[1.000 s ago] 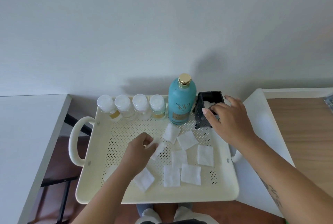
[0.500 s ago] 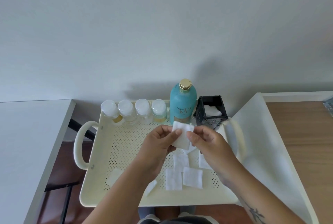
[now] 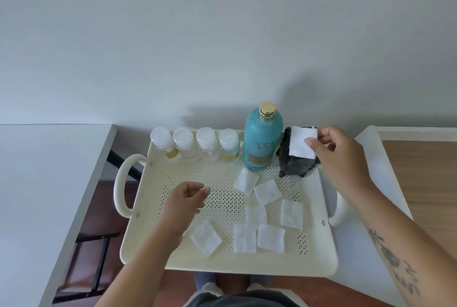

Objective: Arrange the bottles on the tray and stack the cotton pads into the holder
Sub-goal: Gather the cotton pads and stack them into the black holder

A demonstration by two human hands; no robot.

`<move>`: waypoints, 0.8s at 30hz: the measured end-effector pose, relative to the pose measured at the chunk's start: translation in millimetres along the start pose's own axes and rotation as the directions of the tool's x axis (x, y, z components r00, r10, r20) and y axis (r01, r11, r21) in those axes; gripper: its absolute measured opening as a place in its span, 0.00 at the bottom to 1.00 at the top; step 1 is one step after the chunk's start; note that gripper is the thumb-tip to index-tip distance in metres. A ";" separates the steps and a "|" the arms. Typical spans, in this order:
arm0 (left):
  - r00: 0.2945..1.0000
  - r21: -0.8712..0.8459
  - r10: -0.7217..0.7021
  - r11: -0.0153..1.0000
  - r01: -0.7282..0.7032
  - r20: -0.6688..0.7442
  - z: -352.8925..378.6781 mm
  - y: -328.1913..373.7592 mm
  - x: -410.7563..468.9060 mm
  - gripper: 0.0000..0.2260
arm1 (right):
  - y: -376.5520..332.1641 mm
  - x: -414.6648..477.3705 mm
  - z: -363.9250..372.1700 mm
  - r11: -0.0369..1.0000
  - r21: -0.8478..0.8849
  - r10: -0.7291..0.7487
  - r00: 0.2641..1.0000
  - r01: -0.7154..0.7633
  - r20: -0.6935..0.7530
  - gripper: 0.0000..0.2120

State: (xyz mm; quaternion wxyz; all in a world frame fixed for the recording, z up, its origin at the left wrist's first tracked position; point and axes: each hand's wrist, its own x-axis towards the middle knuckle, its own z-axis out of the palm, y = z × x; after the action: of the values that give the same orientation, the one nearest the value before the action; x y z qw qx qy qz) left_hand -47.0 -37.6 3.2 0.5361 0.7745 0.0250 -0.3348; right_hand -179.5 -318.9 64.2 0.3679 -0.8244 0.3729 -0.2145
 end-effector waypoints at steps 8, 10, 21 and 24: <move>0.983 0.579 0.157 0.812 -0.074 -0.096 -54.4 -47.1 -0.9 0.08 | 11.5 20.2 10.7 0.987 -0.140 -0.059 0.990 0.078 0.131 0.09; 0.977 0.686 0.199 0.722 -0.092 -0.079 -57.2 -54.7 -3.3 0.11 | 12.6 21.2 13.2 0.982 -0.167 -0.064 0.991 0.084 0.121 0.11; 0.988 0.811 0.130 0.585 -0.005 -0.088 -52.9 -70.2 -4.4 0.15 | 11.4 16.3 15.1 0.961 -0.262 -0.073 0.994 0.092 0.084 0.14; 0.989 0.785 0.106 0.619 0.016 -0.103 -53.1 -68.9 -2.7 0.12 | 9.8 12.5 15.8 0.951 -0.289 -0.091 0.994 0.107 0.065 0.17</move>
State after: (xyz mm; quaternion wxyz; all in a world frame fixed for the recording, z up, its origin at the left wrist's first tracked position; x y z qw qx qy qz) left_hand -50.4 37.5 -40.7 0.1501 0.9524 -0.1054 -0.2437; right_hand -166.2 -326.0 47.6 0.2403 -0.8925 0.3491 -0.1542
